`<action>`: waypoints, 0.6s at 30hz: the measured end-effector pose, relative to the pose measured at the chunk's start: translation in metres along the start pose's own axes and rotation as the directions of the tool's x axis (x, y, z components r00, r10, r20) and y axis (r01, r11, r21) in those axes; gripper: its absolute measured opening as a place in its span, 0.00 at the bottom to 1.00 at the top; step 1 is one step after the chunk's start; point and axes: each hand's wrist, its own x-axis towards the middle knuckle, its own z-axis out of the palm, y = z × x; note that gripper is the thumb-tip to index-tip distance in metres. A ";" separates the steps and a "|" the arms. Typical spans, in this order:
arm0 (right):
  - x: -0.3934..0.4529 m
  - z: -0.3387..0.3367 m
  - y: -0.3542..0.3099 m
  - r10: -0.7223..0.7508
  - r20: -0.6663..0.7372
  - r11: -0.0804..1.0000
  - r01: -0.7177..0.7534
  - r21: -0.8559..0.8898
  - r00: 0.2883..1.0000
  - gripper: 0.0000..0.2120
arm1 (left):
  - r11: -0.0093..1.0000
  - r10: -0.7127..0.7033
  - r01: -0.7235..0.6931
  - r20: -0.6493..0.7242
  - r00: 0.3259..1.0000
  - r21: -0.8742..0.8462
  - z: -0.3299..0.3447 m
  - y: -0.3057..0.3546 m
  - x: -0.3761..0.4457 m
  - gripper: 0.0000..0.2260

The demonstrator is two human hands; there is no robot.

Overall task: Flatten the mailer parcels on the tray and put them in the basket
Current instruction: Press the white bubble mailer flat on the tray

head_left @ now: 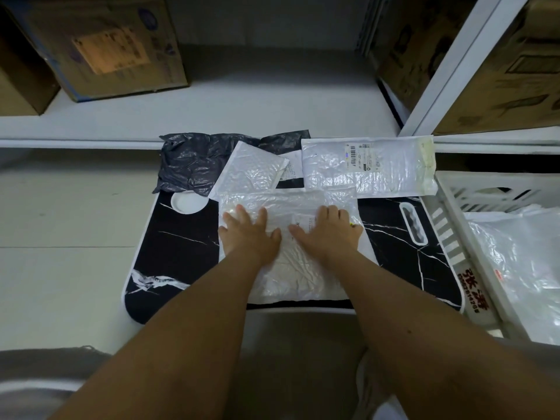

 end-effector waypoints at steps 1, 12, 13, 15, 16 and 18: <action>0.001 -0.003 0.001 -0.002 0.006 1.000 0.002 0.008 1.000 0.44 | 1.000 0.002 -0.002 -0.005 1.000 0.001 -0.002 -0.001 0.001 0.30; -0.088 -0.014 -0.044 -0.124 -0.089 0.687 0.150 0.711 0.988 0.21 | 0.986 0.160 -0.147 -0.215 0.963 0.074 0.013 0.012 -0.062 0.37; -0.105 -0.016 -0.046 -0.162 -0.072 0.599 0.156 0.785 0.984 0.21 | 0.984 0.162 -0.144 -0.195 0.967 0.107 0.019 0.012 -0.070 0.41; -0.119 -0.010 -0.048 -0.211 -0.065 0.612 0.184 0.769 0.975 0.22 | 0.985 0.143 -0.123 -0.172 0.975 0.123 0.031 0.010 -0.077 0.43; -0.122 -0.004 -0.046 -0.233 -0.080 0.658 0.218 0.720 0.969 0.24 | 0.985 0.141 -0.124 -0.158 0.977 0.117 0.035 0.009 -0.082 0.43; -0.121 0.012 -0.039 -0.268 -0.101 0.744 0.272 0.611 0.958 0.29 | 0.985 0.154 -0.143 -0.126 0.980 0.094 0.038 0.008 -0.086 0.41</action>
